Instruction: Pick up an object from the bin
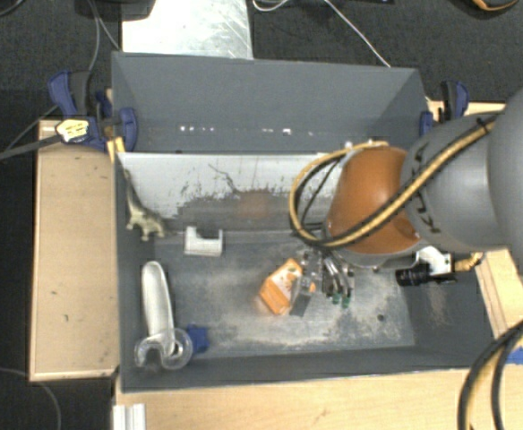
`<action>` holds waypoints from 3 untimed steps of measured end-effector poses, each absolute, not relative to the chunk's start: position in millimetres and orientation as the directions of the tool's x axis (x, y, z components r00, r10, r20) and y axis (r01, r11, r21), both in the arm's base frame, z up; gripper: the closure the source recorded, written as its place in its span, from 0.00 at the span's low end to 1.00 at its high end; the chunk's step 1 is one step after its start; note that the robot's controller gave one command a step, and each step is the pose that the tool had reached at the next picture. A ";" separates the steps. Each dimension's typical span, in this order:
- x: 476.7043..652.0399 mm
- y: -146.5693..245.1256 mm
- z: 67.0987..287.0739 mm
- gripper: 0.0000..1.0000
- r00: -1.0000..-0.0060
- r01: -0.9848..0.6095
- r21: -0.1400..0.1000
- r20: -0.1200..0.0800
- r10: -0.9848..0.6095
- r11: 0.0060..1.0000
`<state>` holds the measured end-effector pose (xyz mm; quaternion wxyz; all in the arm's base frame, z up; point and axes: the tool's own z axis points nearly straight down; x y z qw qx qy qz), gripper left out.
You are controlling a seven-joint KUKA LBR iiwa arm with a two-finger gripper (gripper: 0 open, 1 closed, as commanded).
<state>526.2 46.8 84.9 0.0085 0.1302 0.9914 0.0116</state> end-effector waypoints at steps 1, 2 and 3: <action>529.1 50.3 84.9 1.00 -0.968 0.250 0.030 -0.013 0.250 0.968; 529.3 51.9 144.4 1.00 -0.964 0.266 0.025 -0.009 0.266 0.964; 534.9 40.0 106.5 1.00 -0.961 0.275 0.033 -0.022 0.276 0.961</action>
Offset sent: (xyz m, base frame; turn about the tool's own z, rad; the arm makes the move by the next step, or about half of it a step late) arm 0.0102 0.0077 0.1399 0.0299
